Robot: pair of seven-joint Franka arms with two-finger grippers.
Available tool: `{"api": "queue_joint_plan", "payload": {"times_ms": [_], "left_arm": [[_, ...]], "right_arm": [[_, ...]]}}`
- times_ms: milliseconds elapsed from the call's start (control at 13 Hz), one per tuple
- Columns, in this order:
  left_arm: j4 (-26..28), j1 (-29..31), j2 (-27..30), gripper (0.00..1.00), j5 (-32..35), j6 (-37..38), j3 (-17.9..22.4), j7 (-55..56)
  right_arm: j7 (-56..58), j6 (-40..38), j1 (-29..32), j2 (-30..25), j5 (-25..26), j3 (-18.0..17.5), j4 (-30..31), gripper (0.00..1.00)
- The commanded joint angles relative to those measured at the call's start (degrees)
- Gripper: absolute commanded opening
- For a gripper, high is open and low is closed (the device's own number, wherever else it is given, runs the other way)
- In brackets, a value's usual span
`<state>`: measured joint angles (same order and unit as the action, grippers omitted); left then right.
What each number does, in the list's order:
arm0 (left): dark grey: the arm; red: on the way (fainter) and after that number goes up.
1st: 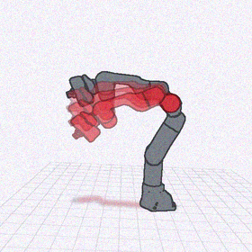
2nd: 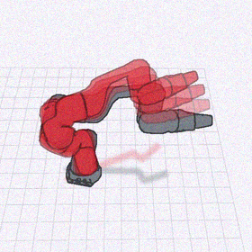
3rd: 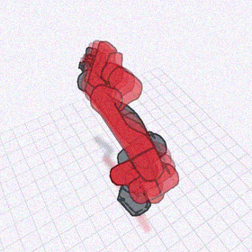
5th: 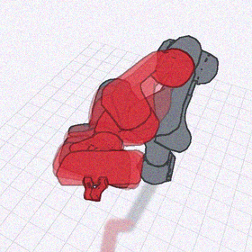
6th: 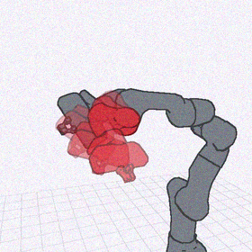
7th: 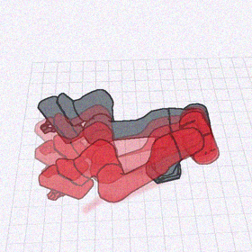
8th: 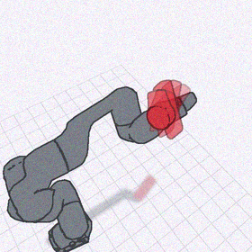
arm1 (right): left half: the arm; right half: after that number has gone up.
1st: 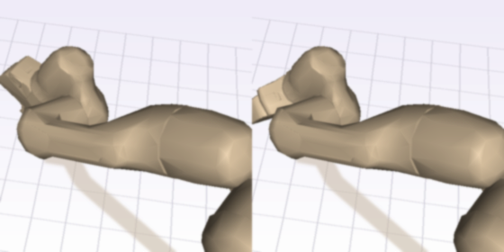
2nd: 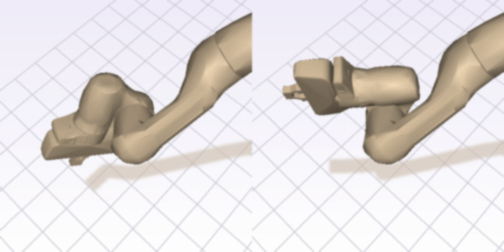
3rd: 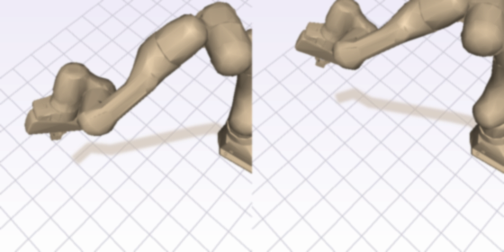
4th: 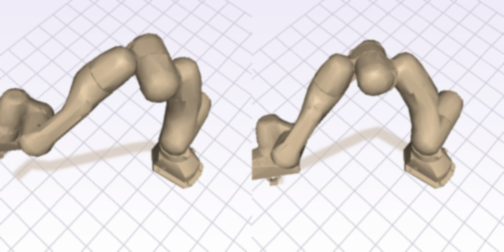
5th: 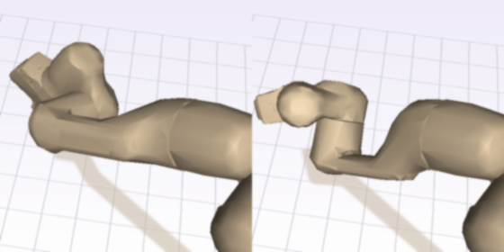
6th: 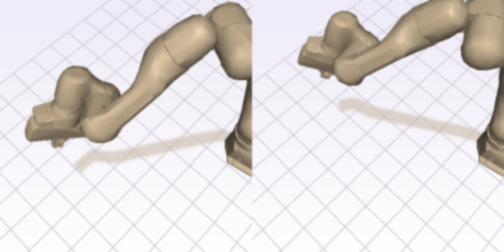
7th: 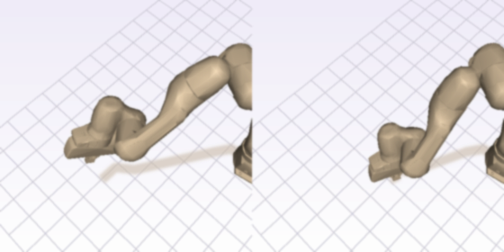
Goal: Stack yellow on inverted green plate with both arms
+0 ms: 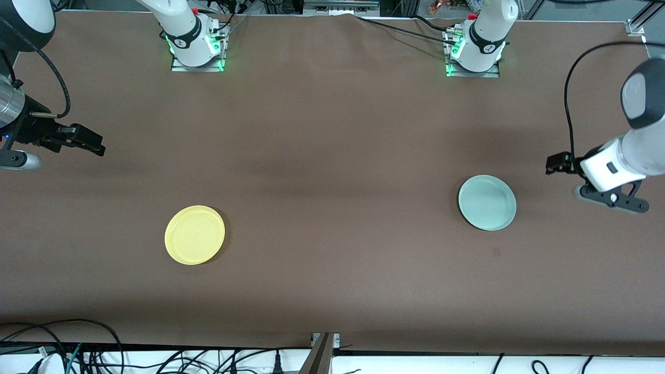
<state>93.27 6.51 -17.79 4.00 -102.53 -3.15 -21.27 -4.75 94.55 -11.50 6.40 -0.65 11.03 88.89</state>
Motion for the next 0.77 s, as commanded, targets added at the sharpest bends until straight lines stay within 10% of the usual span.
{"api": "queue_joint_plan", "payload": {"times_ms": [0, 692], "left_arm": [[-3.2, 1.6, -7.3, 1.00, -0.1, -6.0, -0.5, -8.0], [-0.8, 3.4, -20.4, 1.00, -1.7, -20.4, -1.3, -16.9]], "right_arm": [[-0.8, -0.2, 0.1, 0.2, -0.1, -0.2, -1.2, 1.00], [-0.1, 6.9, 0.6, 8.7, 0.8, 0.0, 1.3, 1.00]]}}
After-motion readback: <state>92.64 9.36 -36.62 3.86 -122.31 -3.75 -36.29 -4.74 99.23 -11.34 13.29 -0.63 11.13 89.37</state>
